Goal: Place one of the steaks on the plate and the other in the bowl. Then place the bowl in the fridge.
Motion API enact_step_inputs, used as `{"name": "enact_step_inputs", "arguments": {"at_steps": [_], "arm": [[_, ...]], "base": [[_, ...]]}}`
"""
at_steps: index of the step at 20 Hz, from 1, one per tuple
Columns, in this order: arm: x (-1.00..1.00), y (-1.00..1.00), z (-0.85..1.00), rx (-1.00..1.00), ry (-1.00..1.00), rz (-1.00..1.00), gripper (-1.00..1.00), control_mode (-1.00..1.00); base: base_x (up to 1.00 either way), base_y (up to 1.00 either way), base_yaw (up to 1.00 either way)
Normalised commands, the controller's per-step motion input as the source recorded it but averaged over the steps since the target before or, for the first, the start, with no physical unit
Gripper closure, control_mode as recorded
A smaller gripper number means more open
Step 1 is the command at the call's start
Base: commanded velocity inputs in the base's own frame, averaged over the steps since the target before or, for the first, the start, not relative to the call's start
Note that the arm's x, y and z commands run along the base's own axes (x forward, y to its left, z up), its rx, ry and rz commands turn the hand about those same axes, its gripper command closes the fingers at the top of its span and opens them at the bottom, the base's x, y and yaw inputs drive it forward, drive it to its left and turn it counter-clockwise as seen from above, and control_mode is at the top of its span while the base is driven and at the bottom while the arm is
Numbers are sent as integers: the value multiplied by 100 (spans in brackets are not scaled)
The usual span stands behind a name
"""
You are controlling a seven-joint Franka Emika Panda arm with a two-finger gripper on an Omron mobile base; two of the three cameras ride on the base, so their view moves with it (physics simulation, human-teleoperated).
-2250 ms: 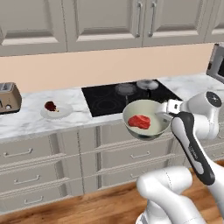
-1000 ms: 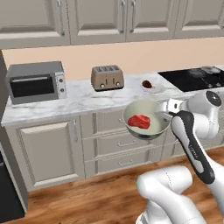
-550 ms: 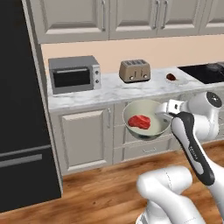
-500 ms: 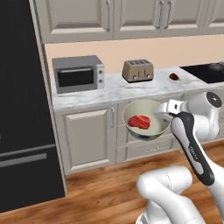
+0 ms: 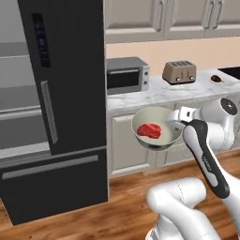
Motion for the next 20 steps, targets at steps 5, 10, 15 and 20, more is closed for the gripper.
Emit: {"name": "enact_step_inputs", "arguments": {"at_steps": [5,10,15,20], "arm": [[0,0,0,0,0,0,100,100],[0,0,0,0,0,0,100,100],[0,0,0,0,0,0,100,100],[0,0,0,0,0,0,100,100]], "base": [[13,100,0],[50,93,4],[82,31,31],[45,50,34]]}}
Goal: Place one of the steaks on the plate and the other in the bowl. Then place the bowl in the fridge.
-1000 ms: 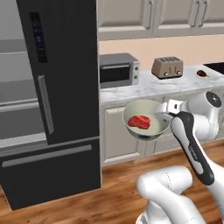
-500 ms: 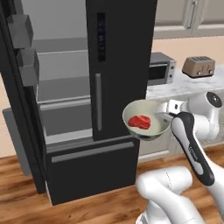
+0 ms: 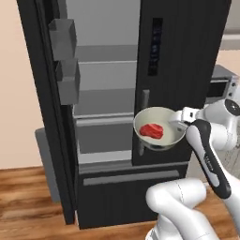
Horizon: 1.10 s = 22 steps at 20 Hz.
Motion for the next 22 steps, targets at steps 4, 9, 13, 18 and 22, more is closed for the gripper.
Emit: {"name": "enact_step_inputs", "arguments": {"at_steps": [4,9,13,18,22], "arm": [[0,0,0,0,0,0,100,100],[0,0,0,0,0,0,100,100],[0,0,0,0,0,0,100,100],[0,0,0,0,0,0,100,100],[0,0,0,0,0,0,100,100]], "base": [[2,100,26],[20,36,8],[13,-56,0],[31,-27,0],[74,28,0]]}}
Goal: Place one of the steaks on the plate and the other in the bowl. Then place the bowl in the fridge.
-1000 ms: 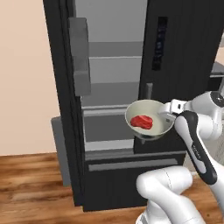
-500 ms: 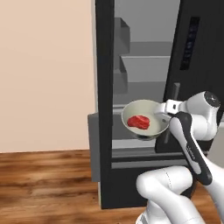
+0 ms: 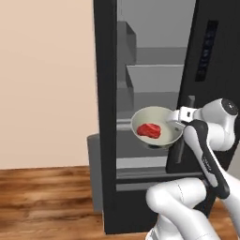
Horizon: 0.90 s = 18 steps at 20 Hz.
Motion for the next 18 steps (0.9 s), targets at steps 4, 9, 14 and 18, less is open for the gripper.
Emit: {"name": "enact_step_inputs", "arguments": {"at_steps": [4,9,14,18], "arm": [[0,0,0,0,0,0,100,100],[0,0,0,0,0,0,100,100],[0,0,0,0,0,0,100,100],[0,0,0,0,0,0,100,100]], "base": [[83,6,0],[72,0,0],[29,11,-3],[1,18,-9]]}}
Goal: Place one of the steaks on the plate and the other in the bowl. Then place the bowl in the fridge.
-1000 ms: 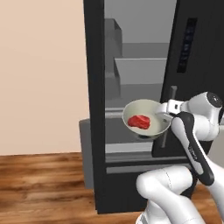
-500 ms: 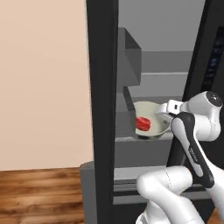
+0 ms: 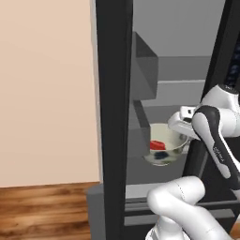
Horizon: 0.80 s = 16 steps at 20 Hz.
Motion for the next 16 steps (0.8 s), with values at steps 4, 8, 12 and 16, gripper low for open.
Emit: {"name": "enact_step_inputs", "arguments": {"at_steps": [4,8,12,16], "arm": [[0,0,0,0,0,0,100,100],[-25,23,-8,0,-6,-18,100,-100],[-36,45,-16,0,-12,-33,100,-100],[-21,36,-23,-2,-27,-37,100,-100]], "base": [[-1,24,-12],[-4,7,-4],[0,0,0],[0,0,0]]}}
